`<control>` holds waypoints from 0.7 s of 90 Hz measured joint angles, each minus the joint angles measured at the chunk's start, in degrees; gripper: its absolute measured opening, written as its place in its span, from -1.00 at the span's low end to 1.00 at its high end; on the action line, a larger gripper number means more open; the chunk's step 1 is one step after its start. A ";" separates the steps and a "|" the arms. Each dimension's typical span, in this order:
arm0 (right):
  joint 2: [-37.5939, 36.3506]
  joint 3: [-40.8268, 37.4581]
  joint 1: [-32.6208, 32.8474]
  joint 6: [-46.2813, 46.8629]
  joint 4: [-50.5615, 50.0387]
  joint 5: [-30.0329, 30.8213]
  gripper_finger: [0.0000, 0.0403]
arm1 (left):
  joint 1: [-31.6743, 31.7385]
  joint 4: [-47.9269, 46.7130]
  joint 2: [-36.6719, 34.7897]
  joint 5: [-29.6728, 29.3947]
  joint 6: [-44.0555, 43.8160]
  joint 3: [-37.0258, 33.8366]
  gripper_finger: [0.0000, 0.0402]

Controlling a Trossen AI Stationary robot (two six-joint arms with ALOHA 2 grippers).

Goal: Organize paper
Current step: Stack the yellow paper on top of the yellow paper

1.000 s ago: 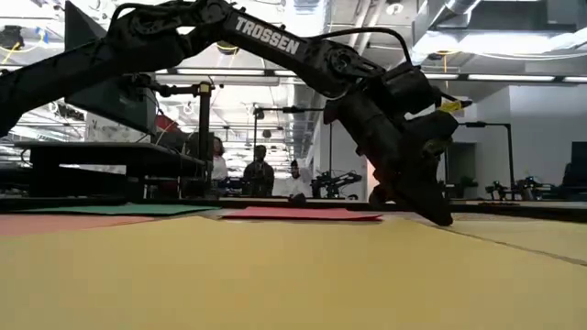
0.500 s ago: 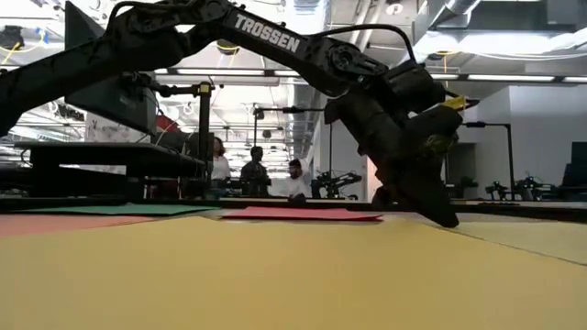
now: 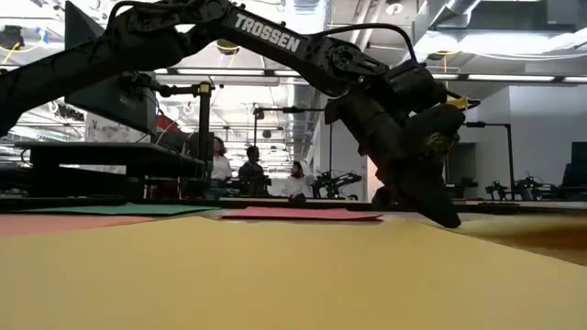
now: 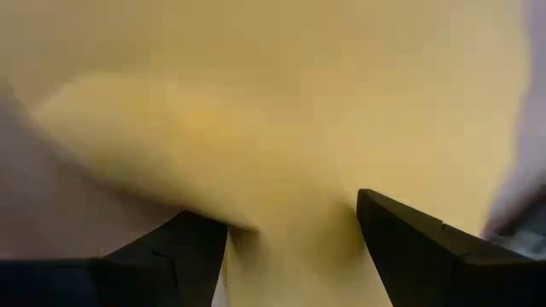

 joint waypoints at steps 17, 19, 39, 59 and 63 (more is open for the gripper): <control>0.01 0.19 -0.52 2.35 -1.06 -0.12 0.22 | 0.00 0.01 0.02 0.02 0.02 0.00 -1.00; 0.01 0.21 -0.45 2.77 -0.80 -0.38 0.22 | 0.00 0.02 0.02 0.02 0.00 0.00 -1.00; -0.16 3.97 0.46 1.87 1.10 -6.90 0.21 | 0.49 -0.32 0.00 -1.28 0.24 0.00 -1.00; -3.21 5.72 3.13 4.20 9.46 -9.93 0.18 | 1.40 -1.19 0.00 -1.41 0.90 0.00 -1.00; -3.90 5.72 3.79 6.13 9.40 -9.79 0.17 | 1.40 -1.22 0.00 -1.53 0.92 0.00 -1.00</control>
